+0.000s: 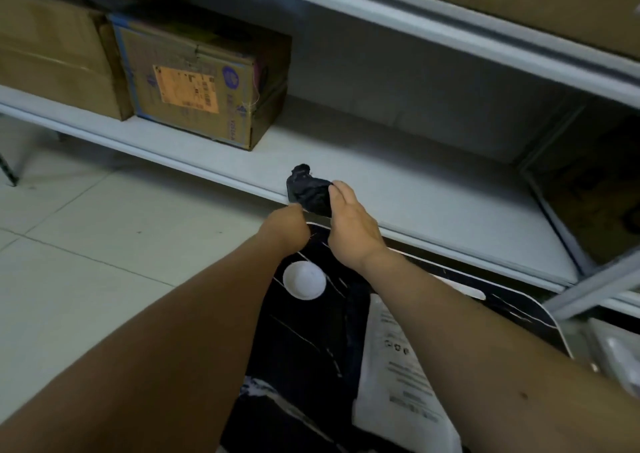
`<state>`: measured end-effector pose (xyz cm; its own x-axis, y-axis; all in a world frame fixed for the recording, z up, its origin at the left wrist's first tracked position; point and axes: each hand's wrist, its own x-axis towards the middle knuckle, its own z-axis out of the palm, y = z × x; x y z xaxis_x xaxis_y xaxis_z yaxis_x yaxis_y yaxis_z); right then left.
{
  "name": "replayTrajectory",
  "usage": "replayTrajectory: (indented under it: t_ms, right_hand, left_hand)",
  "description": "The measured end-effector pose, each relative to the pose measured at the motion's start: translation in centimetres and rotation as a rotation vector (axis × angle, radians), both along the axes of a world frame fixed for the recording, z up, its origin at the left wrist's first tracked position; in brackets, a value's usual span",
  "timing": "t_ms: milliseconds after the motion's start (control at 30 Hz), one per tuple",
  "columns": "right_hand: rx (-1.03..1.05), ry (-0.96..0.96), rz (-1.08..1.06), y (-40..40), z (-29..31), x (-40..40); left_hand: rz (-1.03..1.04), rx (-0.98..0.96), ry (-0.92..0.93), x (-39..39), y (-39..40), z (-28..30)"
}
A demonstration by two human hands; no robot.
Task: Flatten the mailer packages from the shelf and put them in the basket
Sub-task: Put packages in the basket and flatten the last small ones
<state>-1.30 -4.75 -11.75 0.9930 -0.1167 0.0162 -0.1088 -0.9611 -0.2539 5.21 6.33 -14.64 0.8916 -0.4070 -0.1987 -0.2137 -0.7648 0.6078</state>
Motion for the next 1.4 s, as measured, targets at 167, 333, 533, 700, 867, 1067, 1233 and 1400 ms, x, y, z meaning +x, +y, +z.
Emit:
replayTrajectory:
  t_ms: [167, 333, 533, 700, 867, 1067, 1233, 1400]
  right_hand:
    - [-0.034, -0.041, -0.014, -0.9, 2.2, -6.6]
    - [-0.108, -0.071, -0.027, -2.0, 4.6, -13.9]
    - [-0.176, -0.045, 0.000, -3.2, 4.0, -21.0]
    - [-0.200, 0.052, 0.027, -2.8, 1.0, -25.4]
    - [-0.226, 0.098, 0.069, -0.9, -2.8, -27.0]
    - [-0.217, 0.012, 0.184, -0.2, -4.4, -27.6]
    - [-0.080, -0.331, -0.225, -2.2, -4.0, -27.0]
    - [0.000, 0.017, -0.297, -4.5, -4.4, -25.6]
  left_hand:
    - [0.072, -0.343, 0.277, -5.0, -2.7, 2.4]
    - [0.044, -0.501, 0.433, -13.3, -4.8, 5.6]
    - [-0.095, -0.354, 0.409, -19.7, -6.1, 4.8]
    - [-0.177, -0.018, 0.256, -22.6, -5.1, 2.6]
    - [-0.195, 0.250, 0.087, -22.8, -3.0, 0.1]
    - [-0.020, 0.262, -0.022, -23.0, -2.1, 0.3]
    - [-0.061, 0.196, -0.374, -24.1, -3.2, 0.8]
    - [-0.482, 0.332, -0.607, -25.0, -6.0, -0.4]
